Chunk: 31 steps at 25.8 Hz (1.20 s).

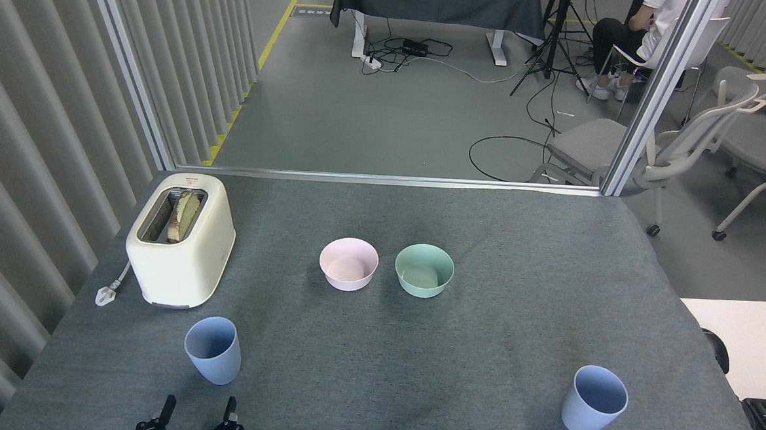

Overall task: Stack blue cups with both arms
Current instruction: 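Move the left gripper up toward the blue cup near the toaster, then grasp the blue cup near the toaster with the left gripper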

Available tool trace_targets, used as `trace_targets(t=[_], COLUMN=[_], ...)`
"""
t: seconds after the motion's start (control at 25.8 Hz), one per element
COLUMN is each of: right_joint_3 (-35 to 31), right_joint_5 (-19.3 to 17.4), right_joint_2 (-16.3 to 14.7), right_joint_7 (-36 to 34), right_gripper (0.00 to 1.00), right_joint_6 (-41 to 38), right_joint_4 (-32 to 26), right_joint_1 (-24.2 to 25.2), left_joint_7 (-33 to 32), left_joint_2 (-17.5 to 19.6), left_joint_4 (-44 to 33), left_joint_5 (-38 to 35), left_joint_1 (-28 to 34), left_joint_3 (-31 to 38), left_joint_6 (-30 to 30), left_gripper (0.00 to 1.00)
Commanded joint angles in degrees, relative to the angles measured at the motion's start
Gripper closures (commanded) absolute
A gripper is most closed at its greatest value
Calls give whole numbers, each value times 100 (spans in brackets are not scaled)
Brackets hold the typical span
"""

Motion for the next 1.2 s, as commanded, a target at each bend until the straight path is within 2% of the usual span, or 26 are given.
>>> trace_targets(t=[0.0,1.16], right_joint_3=[7,77], right_joint_5=[10,27], right_joint_2=[-9,-9], right_joint_7=[4,4], right_gripper=[0,0], right_joint_6=[-4,-4], right_joint_4=[16,139], right_joint_1=[0,-9], left_joint_7=[-61,-88], left_joint_2=[-5,4], left_joint_4=[74,1155], left_joint_5=[-10,8], left_joint_1=[-133,-1266], left_joint_3=[-72,-125], left_joint_6=[10,71], left_gripper=[0,0])
